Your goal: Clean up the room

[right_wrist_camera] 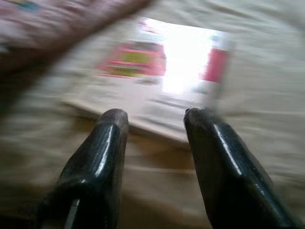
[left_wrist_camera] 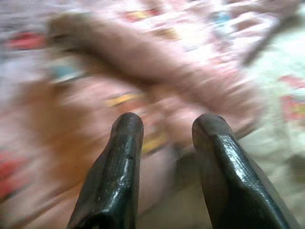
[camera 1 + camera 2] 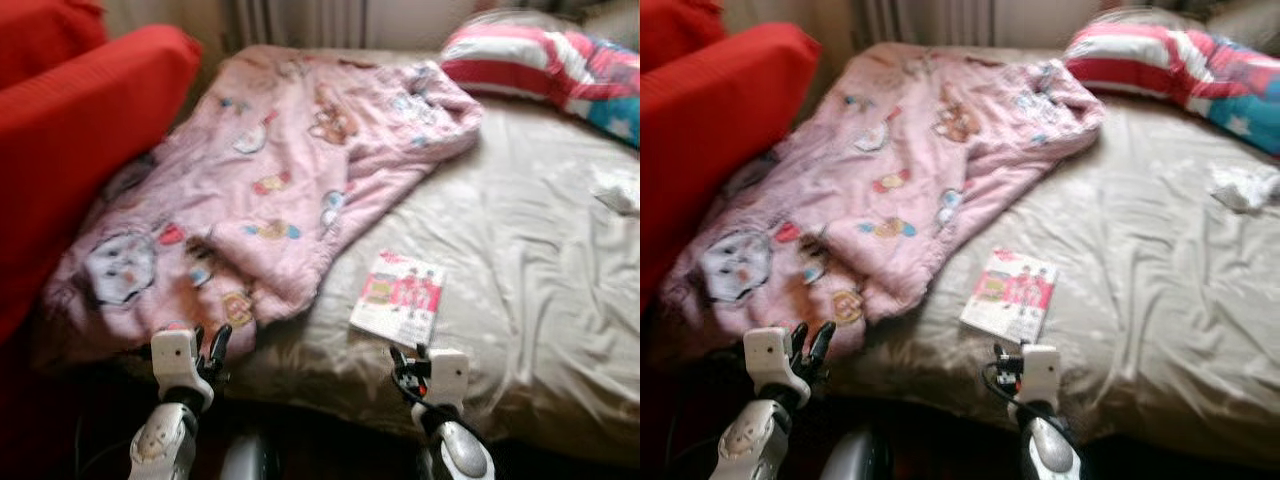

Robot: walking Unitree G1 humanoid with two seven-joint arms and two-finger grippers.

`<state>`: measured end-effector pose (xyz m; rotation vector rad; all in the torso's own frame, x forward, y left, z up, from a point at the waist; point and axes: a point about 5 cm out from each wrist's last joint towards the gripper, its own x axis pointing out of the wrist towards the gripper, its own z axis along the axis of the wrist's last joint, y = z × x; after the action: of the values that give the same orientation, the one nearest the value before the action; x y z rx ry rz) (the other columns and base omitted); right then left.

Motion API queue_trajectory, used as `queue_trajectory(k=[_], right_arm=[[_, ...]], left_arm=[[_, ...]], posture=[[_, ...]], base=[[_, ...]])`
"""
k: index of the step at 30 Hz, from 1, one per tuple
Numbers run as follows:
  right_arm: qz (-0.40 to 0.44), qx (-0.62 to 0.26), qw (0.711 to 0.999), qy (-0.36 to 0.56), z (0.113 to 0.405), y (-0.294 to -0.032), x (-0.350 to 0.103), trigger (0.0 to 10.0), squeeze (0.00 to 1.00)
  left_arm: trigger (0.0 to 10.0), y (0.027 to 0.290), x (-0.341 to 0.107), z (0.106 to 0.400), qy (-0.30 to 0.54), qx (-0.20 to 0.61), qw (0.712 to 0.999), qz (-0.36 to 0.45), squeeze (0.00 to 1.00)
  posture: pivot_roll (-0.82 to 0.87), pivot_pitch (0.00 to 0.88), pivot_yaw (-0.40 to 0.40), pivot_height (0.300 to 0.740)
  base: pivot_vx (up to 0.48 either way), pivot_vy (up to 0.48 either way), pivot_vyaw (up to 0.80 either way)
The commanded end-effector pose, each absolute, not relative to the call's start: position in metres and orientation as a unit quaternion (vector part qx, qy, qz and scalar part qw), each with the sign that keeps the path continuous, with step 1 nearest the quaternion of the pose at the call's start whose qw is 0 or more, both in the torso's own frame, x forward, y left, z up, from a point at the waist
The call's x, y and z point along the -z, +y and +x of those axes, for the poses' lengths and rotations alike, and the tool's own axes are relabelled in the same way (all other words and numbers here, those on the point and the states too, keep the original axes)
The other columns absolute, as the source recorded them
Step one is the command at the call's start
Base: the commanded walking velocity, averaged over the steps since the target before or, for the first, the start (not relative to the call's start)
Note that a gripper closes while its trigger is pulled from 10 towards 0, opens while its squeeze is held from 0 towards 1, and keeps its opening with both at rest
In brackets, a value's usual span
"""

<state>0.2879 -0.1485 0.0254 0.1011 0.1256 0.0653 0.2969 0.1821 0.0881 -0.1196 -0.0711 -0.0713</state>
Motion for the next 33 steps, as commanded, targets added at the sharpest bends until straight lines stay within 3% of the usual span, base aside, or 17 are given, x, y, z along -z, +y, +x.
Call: queue_trajectory(k=[1,21,22,33], right_arm=[[0.064,-0.039,0.995,0.067,0.285,-0.138,-0.022,10.0,0.00],[0.109,-0.049,0.991,0.066,0.295,-0.133,-0.028,10.0,0.00],[0.136,-0.055,0.987,0.070,0.299,-0.132,-0.030,10.0,1.00],[0.218,-0.039,0.972,0.084,0.320,-0.130,-0.041,10.0,1.00]], left_arm=[[10.0,0.194,-0.082,0.291,-0.019,0.019,0.998,-0.054,0.00],[10.0,0.192,-0.083,0.292,-0.020,0.023,0.998,-0.050,0.00],[10.0,0.193,-0.083,0.292,-0.020,0.024,0.998,-0.049,0.00],[10.0,0.195,-0.084,0.289,-0.019,0.026,0.999,-0.042,0.00]], posture=[[-0.06,0.217,0.034,0.568],[-0.05,0.226,0.039,0.568],[-0.05,0.230,0.042,0.568],[-0.01,0.245,0.055,0.568]], base=[[0.277,0.000,0.00],[0.055,0.000,0.00],[0.000,0.000,0.00],[0.000,0.000,0.00]])
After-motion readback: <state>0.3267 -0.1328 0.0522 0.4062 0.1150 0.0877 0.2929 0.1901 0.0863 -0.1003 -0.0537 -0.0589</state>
